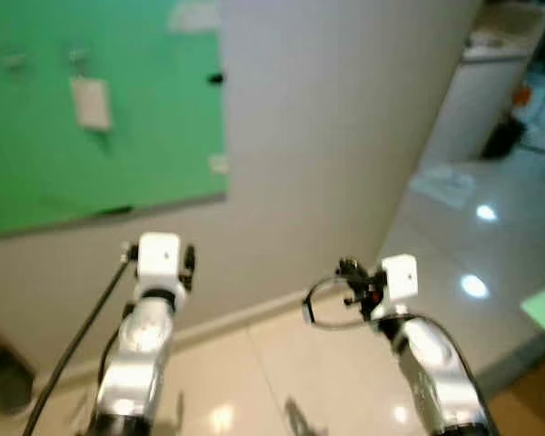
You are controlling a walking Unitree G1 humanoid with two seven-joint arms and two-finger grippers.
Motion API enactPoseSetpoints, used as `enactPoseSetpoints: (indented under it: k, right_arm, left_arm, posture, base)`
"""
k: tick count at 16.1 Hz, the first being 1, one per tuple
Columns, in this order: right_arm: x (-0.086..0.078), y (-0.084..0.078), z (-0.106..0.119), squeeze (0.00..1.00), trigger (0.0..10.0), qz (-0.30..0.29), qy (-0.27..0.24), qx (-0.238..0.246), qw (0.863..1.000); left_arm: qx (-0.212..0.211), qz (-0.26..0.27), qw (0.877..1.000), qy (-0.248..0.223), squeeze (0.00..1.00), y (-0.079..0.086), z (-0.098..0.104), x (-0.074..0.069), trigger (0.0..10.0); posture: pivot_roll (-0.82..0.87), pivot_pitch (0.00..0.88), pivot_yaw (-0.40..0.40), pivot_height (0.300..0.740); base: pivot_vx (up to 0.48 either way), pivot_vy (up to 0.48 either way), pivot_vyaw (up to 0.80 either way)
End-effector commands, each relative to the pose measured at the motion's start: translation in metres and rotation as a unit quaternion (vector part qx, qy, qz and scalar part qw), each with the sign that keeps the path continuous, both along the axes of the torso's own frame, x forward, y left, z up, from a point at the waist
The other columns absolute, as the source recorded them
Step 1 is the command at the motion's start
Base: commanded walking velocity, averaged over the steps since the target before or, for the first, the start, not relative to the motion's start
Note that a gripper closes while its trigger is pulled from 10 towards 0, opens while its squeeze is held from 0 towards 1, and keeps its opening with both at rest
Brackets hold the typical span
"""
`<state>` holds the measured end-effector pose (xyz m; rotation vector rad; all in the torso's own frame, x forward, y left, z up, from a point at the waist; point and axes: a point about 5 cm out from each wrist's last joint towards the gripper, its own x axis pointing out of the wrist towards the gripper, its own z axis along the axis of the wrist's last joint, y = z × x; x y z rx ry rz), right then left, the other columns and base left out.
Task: Hang keys on a hook
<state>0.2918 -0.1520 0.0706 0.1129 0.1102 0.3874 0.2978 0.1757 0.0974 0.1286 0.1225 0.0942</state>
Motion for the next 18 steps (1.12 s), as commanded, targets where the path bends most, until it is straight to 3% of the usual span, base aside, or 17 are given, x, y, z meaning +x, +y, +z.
enactPoseSetpoints:
  k: [1,3,6,9,12,13,14,15,18]
  right_arm:
    - [0.005,-0.004,0.008,0.0,0.0,0.003,-0.011,-0.005,1.0]
    - [0.004,-0.002,0.001,0.0,0.0,-0.007,0.003,-0.003,1.0]
    - [0.002,-0.009,-0.014,0.0,0.0,-0.088,0.045,0.021,0.995]
    - [-0.002,-0.011,-0.018,0.0,0.0,-0.086,0.047,0.008,0.995]
    - [-0.002,-0.015,-0.016,0.0,0.0,-0.098,0.046,0.006,0.994]
    - [-0.016,-0.02,-0.016,0.0,0.0,-0.093,0.044,-0.01,0.995]
    - [-0.034,-0.024,-0.019,0.0,0.0,-0.076,0.053,-0.022,0.995]
    - [-0.047,-0.024,-0.022,0.0,0.0,-0.056,0.061,-0.032,0.996]
    - [-0.045,-0.023,-0.023,0.0,0.0,-0.037,0.065,-0.027,0.997]
  left_arm:
    - [0.004,-0.003,1.0,0.002,0.0,-0.006,-0.003,-0.002,10.0]
    - [-0.006,0.002,1.0,0.001,0.0,-0.008,-0.006,-0.006,10.0]
    - [0.002,0.027,1.0,0.011,0.0,0.0,-0.009,-0.01,10.0]
    - [0.03,0.043,0.998,0.04,0.0,0.008,-0.019,-0.024,10.0]
    - [0.036,0.055,0.997,0.042,0.0,0.011,-0.017,-0.024,10.0]
    - [0.047,0.044,0.996,0.061,0.0,0.022,-0.021,-0.038,10.0]
    - [0.029,0.061,0.995,0.073,0.0,0.037,-0.023,-0.059,10.0]
    - [0.028,0.063,0.995,0.07,0.0,0.04,-0.022,-0.067,10.0]
    - [0.027,0.05,0.998,0.039,0.0,0.028,-0.015,-0.051,10.0]
  posture:
    - [-0.03,0.0,-0.017,0.74]
    - [-0.03,0.0,-0.024,0.74]
    - [-0.03,0.0,-0.026,0.74]
    - [-0.03,0.0,-0.027,0.74]
    - [-0.02,0.0,-0.037,0.74]
    - [-0.02,0.0,-0.046,0.74]
    - [-0.01,0.0,-0.055,0.74]
    - [0.0,0.0,-0.061,0.74]
    - [0.0,0.0,-0.066,0.74]
  base:
    - [0.0,0.0,0.58]
    - [0.0,-0.444,0.58]
    - [0.0,-0.454,0.15]
    - [0.0,-0.454,0.25]
    - [0.0,-0.454,0.72]
    - [0.0,-0.454,0.72]
    - [0.0,0.0,0.71]
    - [0.0,0.0,0.71]
    - [0.0,0.0,0.71]
